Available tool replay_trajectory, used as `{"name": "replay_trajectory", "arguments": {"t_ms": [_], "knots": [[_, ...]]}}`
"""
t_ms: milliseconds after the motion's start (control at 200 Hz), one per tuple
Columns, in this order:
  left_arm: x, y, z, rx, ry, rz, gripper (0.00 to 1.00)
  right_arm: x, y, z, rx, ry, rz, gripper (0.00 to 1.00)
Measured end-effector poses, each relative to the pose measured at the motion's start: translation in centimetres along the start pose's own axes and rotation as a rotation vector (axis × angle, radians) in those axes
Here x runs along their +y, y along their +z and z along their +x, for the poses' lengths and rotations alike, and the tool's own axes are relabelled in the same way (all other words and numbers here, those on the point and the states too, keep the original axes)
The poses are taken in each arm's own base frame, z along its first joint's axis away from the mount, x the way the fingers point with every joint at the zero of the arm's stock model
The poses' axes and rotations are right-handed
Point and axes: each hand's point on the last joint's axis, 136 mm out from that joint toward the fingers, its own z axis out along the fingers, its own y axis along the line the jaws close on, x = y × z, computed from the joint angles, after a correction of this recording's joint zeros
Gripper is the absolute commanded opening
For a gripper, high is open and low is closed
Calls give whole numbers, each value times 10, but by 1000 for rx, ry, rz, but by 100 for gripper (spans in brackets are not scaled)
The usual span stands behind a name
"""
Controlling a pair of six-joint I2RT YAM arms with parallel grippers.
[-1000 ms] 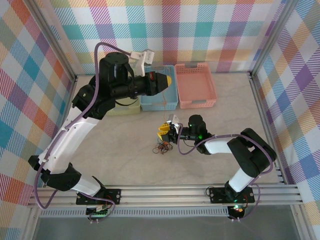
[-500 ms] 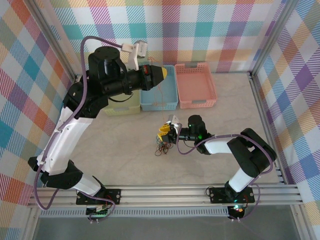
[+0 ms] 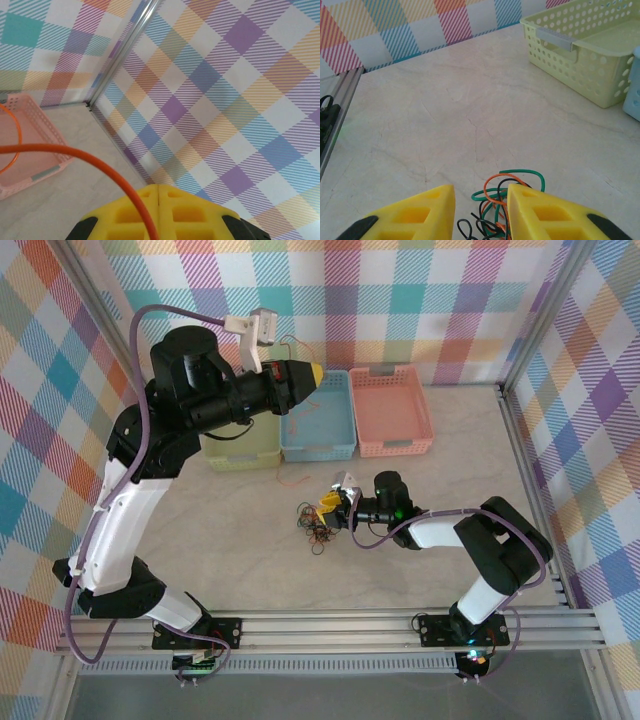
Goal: Untangle the cables
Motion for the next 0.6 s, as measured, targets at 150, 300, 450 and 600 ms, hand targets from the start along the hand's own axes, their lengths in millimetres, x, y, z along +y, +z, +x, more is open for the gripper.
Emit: {"name": "replay_trajectory", "arguments": {"t_ms": [150, 300, 450, 600], "knots": [[13, -1, -4, -17, 13, -51, 0, -5, 0, 2, 7, 4, 29, 37], [31, -4, -12, -47, 32, -124, 0, -17, -3, -3, 2, -2, 106, 38], [60, -7, -20, -72, 43, -227, 0, -34, -12, -13, -11, -13, 229, 39], [113, -3, -28, -89, 24, -368, 0, -50, -20, -17, -12, -38, 340, 39]]}}
